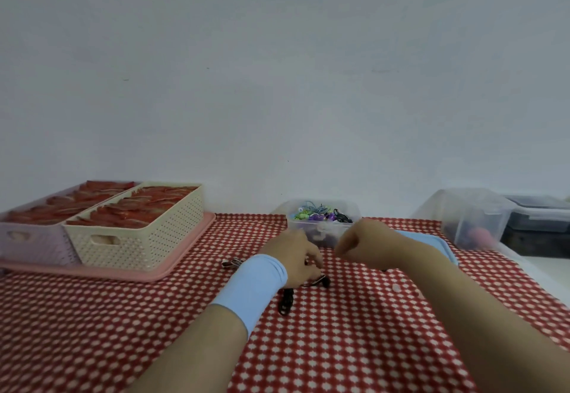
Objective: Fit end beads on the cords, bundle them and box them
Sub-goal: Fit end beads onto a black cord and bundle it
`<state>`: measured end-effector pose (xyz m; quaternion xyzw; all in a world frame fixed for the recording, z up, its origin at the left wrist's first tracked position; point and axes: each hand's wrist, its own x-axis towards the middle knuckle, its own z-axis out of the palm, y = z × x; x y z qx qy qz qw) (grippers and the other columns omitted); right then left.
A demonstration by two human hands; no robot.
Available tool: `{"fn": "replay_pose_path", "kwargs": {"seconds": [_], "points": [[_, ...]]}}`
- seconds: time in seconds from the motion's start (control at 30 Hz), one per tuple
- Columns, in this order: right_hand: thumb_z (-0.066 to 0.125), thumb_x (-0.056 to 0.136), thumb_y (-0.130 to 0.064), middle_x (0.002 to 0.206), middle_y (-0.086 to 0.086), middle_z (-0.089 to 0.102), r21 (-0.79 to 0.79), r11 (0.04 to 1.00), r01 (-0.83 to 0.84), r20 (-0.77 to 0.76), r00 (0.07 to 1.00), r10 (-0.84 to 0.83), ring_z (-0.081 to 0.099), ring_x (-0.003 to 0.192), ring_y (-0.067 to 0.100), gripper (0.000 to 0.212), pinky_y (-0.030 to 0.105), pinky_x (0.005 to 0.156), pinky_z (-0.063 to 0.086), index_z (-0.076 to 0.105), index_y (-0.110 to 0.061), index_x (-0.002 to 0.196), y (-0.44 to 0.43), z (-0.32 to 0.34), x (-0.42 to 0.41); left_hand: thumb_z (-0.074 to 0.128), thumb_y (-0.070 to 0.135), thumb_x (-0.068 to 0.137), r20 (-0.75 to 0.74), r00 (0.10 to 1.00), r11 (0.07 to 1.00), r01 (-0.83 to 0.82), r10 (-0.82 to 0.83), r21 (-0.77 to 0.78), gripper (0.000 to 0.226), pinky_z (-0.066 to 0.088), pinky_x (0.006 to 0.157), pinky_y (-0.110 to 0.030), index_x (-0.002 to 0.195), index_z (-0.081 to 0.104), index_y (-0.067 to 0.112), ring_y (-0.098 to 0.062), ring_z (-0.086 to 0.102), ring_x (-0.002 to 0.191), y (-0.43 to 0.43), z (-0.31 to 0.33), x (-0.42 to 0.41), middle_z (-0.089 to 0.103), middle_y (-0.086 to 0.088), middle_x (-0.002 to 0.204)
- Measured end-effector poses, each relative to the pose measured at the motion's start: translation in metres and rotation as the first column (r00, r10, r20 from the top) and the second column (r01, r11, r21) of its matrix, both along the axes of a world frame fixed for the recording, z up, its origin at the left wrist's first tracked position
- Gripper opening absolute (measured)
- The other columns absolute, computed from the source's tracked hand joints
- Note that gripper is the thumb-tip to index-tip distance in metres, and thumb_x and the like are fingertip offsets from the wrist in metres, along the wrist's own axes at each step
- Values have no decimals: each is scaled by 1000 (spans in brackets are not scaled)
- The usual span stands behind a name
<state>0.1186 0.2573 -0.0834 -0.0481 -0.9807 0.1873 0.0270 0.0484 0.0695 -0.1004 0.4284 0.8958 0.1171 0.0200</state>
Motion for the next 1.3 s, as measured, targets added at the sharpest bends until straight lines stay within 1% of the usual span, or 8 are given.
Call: {"fn": "replay_pose_path", "kwargs": {"seconds": [0.1,0.17,0.43,0.57,0.7,0.87,1.0,1.3], "points": [[66,88,-9,92,-12,77,-16,996,84,-44,995,-85,68,75,2,26,12,67,54,83,-29,92,22,2,11,66,41,87,10,998,996,60,-60,-67,23,44,103,-38,109,72,41,-16,50,116,8,-2,6,59,8,127],[66,88,-8,96,-12,77,-24,993,119,-54,991,-120,71,80,5,28,20,76,60,82,-30,95,32,-2,15,68,33,88,82,995,992,70,-62,-106,25,46,99,-32,112,72,37,-13,57,111,16,-2,10,65,11,123],[66,95,-18,120,-7,72,124,988,93,-31,995,-90,66,104,13,29,32,95,54,75,-31,119,27,-28,5,72,28,87,343,939,914,-113,-29,388,24,46,87,-19,110,73,33,4,59,87,34,-19,15,66,15,95],[68,92,-21,111,-6,74,154,982,111,-56,993,-103,67,102,16,21,35,93,55,79,-32,106,23,-37,-2,70,26,89,517,852,805,-247,-85,539,27,47,89,-13,113,71,37,5,64,94,29,-30,15,72,13,100],[73,89,-17,87,-14,74,-168,982,83,-258,958,-125,65,79,-3,13,18,77,48,81,-27,92,21,-34,2,56,16,98,589,790,729,-303,-168,614,25,46,74,-16,115,71,28,12,59,62,26,-31,15,77,9,95],[78,88,-15,60,-12,68,-636,770,-53,-306,933,-189,50,42,2,5,14,48,42,77,-15,93,12,-24,15,58,15,97,648,739,675,-385,-183,629,24,51,68,-16,117,70,22,2,62,64,27,-33,14,77,3,96],[74,91,-15,49,-8,60,-721,688,-79,-261,951,-165,41,39,7,7,18,42,36,80,-11,90,7,-26,16,61,17,96,661,725,625,-428,-194,652,19,52,74,-24,108,74,23,-19,60,78,24,-37,12,77,3,93],[77,88,-12,65,7,69,-754,652,-79,-238,958,-160,51,45,8,9,19,41,36,82,-14,95,4,-30,12,66,16,92,687,686,576,-469,-241,670,15,52,71,-21,94,77,26,-6,61,66,23,-37,10,75,3,80]]}}
